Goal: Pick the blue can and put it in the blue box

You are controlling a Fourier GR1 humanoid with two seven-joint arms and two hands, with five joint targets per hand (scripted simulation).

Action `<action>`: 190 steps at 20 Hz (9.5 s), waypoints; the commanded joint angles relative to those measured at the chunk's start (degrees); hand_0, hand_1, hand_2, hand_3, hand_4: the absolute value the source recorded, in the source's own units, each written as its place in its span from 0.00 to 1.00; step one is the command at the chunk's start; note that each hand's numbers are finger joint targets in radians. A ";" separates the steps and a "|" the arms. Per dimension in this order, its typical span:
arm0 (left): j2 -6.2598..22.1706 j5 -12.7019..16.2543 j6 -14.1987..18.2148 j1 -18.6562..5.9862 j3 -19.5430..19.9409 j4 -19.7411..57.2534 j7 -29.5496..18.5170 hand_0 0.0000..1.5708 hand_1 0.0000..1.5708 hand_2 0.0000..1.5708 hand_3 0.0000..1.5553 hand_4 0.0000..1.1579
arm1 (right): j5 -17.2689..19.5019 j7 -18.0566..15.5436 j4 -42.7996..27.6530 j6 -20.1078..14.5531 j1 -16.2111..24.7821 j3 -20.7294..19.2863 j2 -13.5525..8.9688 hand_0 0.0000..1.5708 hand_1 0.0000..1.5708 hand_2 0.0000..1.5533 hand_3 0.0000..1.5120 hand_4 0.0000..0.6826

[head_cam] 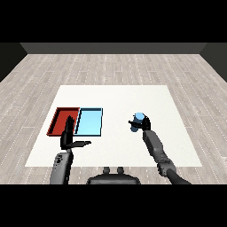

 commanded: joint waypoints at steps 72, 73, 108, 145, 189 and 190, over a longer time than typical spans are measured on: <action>-2.40 17.56 17.66 -26.28 -29.33 27.92 1.51 0.00 0.00 0.00 0.00 0.00 | -0.34 14.48 -47.17 -11.52 9.12 27.27 4.13 0.91 0.91 0.94 0.91 0.81; -2.40 16.87 17.82 -23.11 -30.81 26.22 -0.13 0.00 0.00 0.00 0.00 0.00 | -4.42 9.64 -42.08 -16.11 7.42 32.33 4.97 0.91 0.91 0.94 0.91 0.81; -2.34 29.14 30.59 -36.00 -42.16 33.59 2.55 0.00 0.00 0.00 0.00 0.00 | -7.95 12.73 -44.92 -23.17 2.62 43.93 4.94 0.92 0.92 0.93 0.90 0.73; -2.37 23.33 36.48 -36.69 -35.43 37.61 1.95 1.00 1.00 1.00 0.96 0.99 | -1.07 16.34 -52.73 -19.20 10.50 32.71 2.25 0.00 0.00 0.00 0.00 0.00; 7.14 14.21 27.13 -46.08 -15.11 88.00 13.62 0.58 0.58 0.57 0.52 0.77 | -17.07 9.04 -56.71 -4.00 19.51 8.88 -3.86 0.00 0.00 0.00 0.00 0.00; 8.00 14.57 25.76 -46.64 -14.79 88.94 16.16 0.74 0.74 0.69 0.35 0.67 | -18.05 9.53 -57.48 -2.26 21.09 7.54 -6.02 0.00 0.00 0.00 0.00 0.00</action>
